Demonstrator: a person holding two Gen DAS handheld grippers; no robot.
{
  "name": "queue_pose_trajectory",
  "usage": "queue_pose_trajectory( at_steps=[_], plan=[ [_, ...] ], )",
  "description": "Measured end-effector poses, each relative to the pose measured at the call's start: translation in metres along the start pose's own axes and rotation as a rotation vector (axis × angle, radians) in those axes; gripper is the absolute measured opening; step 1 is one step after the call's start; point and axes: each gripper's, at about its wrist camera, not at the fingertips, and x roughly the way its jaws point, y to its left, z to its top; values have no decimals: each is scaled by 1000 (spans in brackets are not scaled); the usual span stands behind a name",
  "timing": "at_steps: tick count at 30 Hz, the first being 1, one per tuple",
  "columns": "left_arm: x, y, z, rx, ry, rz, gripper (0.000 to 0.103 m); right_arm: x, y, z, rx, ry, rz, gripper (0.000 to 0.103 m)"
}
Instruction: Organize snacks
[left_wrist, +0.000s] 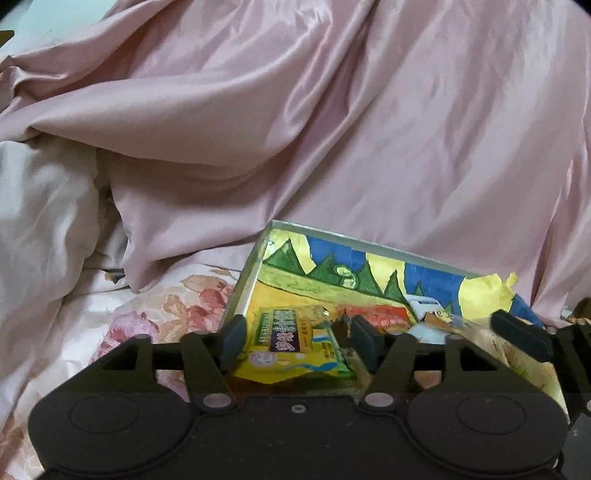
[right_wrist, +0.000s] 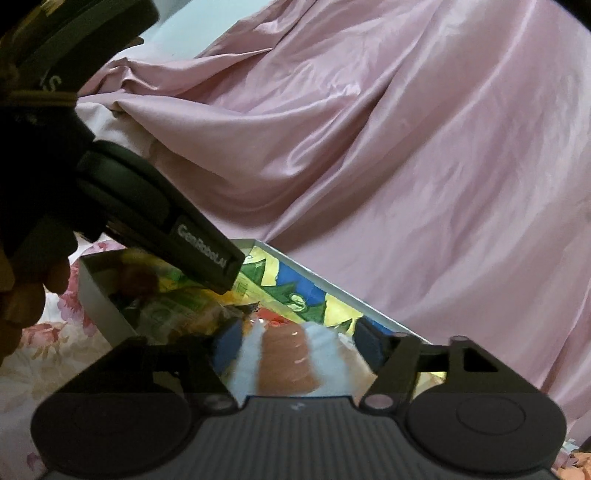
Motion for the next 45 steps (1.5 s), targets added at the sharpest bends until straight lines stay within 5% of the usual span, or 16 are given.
queue_pose_trajectory(
  at_steps=[8, 17, 45],
  plan=[
    [-16, 2, 3, -23, -59, 1, 92, -7, -10, 5, 45, -18, -13, 90],
    [-41, 1, 11, -39, -106, 15, 102, -25, -28, 12, 112, -46, -50, 99],
    [-129, 4, -20, -33, -168, 155, 102, -109, -65, 19, 315, -76, -147, 103]
  ],
)
